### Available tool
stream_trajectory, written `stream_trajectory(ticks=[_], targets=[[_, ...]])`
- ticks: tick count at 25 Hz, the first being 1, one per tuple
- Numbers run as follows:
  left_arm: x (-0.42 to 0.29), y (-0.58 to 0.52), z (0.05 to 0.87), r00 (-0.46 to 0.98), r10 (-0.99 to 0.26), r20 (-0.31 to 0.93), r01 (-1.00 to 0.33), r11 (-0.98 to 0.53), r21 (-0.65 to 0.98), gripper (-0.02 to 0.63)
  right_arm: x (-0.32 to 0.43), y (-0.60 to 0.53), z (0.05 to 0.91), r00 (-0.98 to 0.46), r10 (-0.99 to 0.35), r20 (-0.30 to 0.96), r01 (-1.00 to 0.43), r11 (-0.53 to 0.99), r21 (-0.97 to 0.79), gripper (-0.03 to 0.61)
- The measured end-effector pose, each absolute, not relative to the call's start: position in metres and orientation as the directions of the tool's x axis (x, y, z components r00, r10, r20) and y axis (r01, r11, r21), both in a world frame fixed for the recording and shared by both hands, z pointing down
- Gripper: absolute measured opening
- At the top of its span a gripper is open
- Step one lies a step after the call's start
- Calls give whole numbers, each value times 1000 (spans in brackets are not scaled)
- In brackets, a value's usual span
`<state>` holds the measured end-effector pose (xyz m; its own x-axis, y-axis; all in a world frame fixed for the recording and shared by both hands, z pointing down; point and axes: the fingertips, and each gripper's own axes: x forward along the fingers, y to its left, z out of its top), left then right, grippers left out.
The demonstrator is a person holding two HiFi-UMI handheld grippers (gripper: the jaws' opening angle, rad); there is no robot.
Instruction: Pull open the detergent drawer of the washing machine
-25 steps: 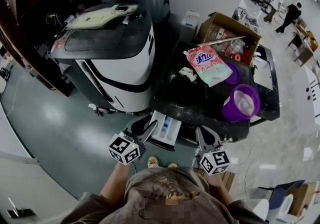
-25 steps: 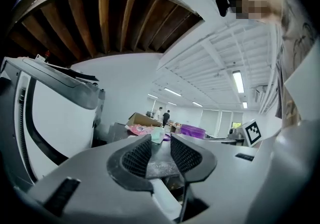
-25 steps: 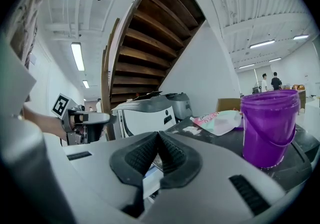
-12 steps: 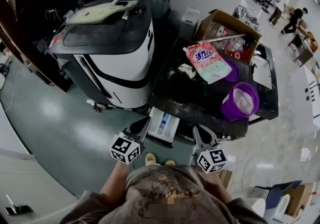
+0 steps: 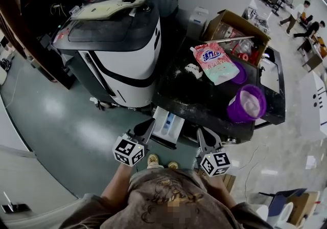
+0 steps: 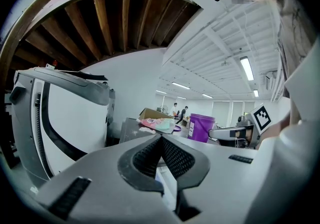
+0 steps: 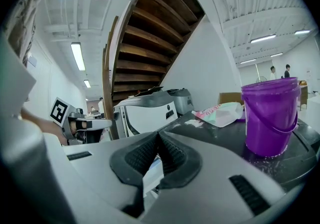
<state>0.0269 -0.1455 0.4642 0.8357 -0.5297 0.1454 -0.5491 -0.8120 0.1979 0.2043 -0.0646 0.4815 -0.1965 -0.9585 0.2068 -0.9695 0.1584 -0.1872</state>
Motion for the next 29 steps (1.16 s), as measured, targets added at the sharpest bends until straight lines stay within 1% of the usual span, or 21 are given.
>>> stream_trajectory(ticks=[11,29], targets=[[20,-142,464,820,-553,145,-572,-786,234,21,199,-66,481,-207,-957,202,-966,168,-195,2],[21,-142,466,819,-555,149,-574,-780,251,21,196,-67,483,-218,-954,204,-963,176,-206,2]])
